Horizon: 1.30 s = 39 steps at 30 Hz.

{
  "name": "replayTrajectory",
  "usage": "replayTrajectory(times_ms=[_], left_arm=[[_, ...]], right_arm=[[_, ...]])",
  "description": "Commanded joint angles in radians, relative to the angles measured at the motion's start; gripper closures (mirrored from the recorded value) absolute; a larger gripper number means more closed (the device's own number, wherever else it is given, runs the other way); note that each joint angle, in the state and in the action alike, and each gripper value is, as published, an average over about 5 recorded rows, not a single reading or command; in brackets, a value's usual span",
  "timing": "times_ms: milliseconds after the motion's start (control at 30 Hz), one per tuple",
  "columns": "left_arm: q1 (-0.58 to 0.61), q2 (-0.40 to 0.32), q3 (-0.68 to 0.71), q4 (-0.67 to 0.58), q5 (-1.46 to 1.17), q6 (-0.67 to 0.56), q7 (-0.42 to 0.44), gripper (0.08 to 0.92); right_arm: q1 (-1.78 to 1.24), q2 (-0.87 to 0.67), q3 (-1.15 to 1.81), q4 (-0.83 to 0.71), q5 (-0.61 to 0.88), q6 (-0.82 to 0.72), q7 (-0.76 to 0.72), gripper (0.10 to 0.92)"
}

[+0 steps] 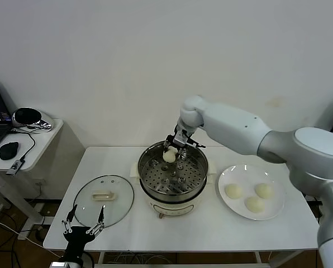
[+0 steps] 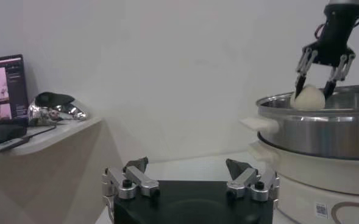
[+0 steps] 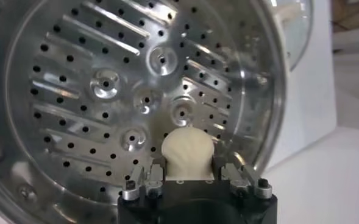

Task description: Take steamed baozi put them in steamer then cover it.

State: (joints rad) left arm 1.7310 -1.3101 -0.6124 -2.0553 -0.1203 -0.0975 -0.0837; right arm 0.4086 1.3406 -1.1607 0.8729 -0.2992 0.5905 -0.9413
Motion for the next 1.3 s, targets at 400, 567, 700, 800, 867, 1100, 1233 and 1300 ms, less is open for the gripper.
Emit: replayTrajectory(times_ms=[400, 567, 700, 800, 867, 1100, 1233, 1300], left_arm=[[0.001, -0.008, 0.001, -0.008, -0.001, 0.0, 0.001, 0.177], [0.008, -0.009, -0.002, -0.016, -0.001, 0.001, 0.001, 0.177], [0.014, -0.007, -0.003, -0.023, 0.0, 0.002, 0.001, 0.177], [0.019, -0.005, -0.002, -0.03, -0.002, 0.002, 0.001, 0.177], [0.021, -0.004, -0.001, -0.032, -0.003, 0.003, 0.001, 0.177], [0.012, 0.007, 0.016, -0.039, 0.002, 0.042, -0.007, 0.177], [-0.001, 0.018, 0.017, -0.04, 0.001, 0.065, -0.012, 0.177], [-0.002, 0.024, 0.016, -0.043, 0.002, 0.07, -0.012, 0.177]], right_arm=[[-0.023, 0.044, 0.015, -0.08, -0.192, 0.184, 0.095, 0.383], [0.063, -0.01, -0.046, 0.036, 0.02, 0.097, 0.04, 0.252], [0.176, -0.113, -0.122, 0.223, 0.266, -0.064, -0.043, 0.206], [0.247, -0.222, -0.16, 0.364, 0.387, -0.239, -0.094, 0.203], [0.286, -0.301, -0.174, 0.442, 0.434, -0.369, -0.113, 0.203], [0.359, -0.575, -0.164, 0.642, 0.507, -0.746, -0.127, 0.203], [0.345, -0.714, -0.141, 0.707, 0.48, -0.856, -0.131, 0.203], [0.319, -0.775, -0.131, 0.731, 0.465, -0.887, -0.128, 0.203]])
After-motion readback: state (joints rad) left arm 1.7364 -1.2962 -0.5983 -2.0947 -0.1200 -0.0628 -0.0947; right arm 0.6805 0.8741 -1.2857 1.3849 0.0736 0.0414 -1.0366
